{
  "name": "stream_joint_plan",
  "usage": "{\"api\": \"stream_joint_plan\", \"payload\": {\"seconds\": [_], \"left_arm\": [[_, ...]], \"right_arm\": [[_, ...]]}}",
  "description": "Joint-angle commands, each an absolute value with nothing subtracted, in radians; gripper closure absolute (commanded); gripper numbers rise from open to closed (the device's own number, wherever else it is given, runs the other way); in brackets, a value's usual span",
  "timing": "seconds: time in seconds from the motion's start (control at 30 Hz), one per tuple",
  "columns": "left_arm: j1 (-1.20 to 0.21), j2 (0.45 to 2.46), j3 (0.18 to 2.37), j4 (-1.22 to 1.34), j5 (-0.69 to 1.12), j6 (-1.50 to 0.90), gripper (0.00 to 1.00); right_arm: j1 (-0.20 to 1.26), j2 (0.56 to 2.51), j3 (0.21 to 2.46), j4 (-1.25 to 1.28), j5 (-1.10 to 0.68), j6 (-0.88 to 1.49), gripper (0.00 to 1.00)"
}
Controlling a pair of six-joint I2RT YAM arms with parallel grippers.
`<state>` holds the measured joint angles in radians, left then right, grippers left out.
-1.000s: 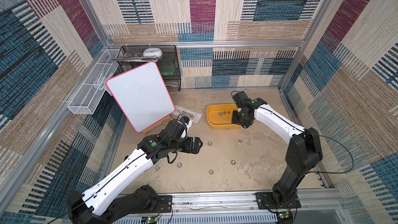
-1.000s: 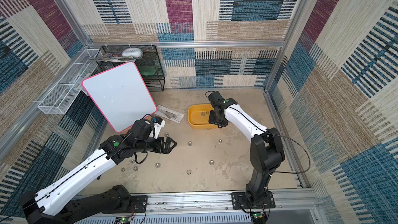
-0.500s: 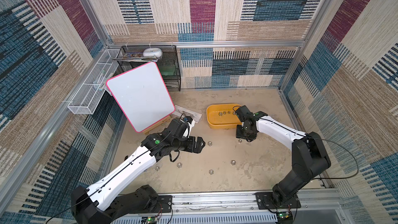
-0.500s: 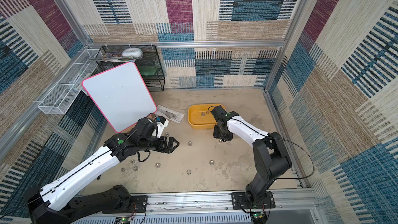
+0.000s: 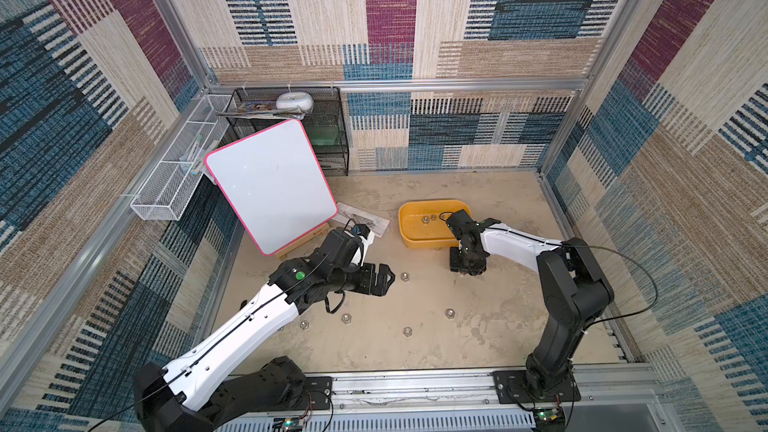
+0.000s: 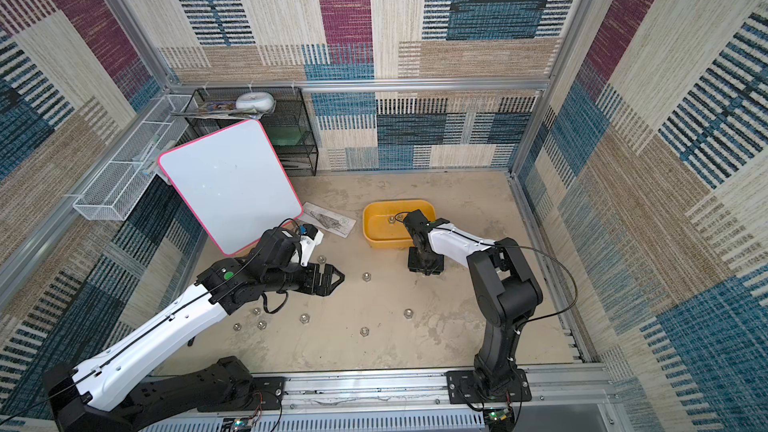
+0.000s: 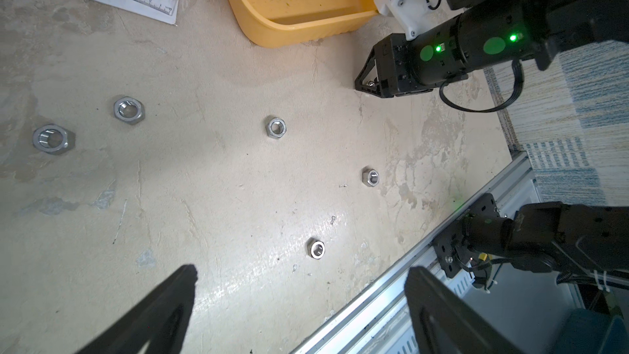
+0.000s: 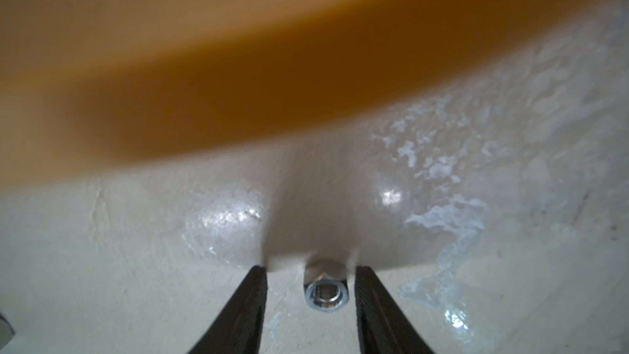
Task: Put the nuts on the desktop into the storage box
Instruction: Pick up the nut from the center of the board.
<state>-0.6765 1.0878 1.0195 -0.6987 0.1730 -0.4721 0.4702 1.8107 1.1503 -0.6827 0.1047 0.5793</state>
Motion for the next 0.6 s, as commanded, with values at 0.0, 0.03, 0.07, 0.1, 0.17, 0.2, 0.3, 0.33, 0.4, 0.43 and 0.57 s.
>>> {"api": "stream_joint_plan", "payload": {"seconds": [0.0,0.03,0.07,0.1,0.17,0.2,0.3,0.33,0.4,0.43,0.57], "left_arm": [[-0.676,1.084,1.031,-0.715,0.152,-0.478,0.00],[-0.676,1.085,1.032,-0.714,0.152,-0.477,0.00],[-0.676,1.085,1.031,-0.715,0.152,-0.478,0.00],[-0.676,1.086,1.032,-0.714,0.152,-0.477,0.00],[-0.676,1.086,1.030,-0.715,0.152,-0.478,0.00],[-0.676,1.086,1.031,-0.714,0.152,-0.478,0.00],[-0.676,1.085,1.032,-0.715,0.155,-0.479,0.00],[-0.676,1.085,1.031,-0.715,0.156,-0.479,0.00],[-0.676,1.083,1.031,-0.716,0.158,-0.483,0.00],[-0.676,1.082,1.031,-0.717,0.158,-0.483,0.00],[-0.676,1.071,1.029,-0.725,0.153,-0.485,0.00]], "right_arm": [[0.476,1.812,1.150,-0.675,0.102,0.566,0.53],[0.481,1.813,1.145,-0.674,0.097,0.568,0.53],[0.486,1.812,1.141,-0.673,0.096,0.571,0.55],[0.491,1.812,1.137,-0.672,0.093,0.572,0.56],[0.502,1.812,1.134,-0.674,0.092,0.575,0.57],[0.505,1.813,1.134,-0.675,0.094,0.580,0.58],[0.509,1.811,1.132,-0.675,0.106,0.583,0.59],[0.508,1.813,1.134,-0.677,0.110,0.583,0.60],[0.509,1.818,1.137,-0.679,0.117,0.583,0.62],[0.508,1.821,1.138,-0.678,0.120,0.581,0.63],[0.509,1.831,1.141,-0.685,0.127,0.582,0.77]]}}
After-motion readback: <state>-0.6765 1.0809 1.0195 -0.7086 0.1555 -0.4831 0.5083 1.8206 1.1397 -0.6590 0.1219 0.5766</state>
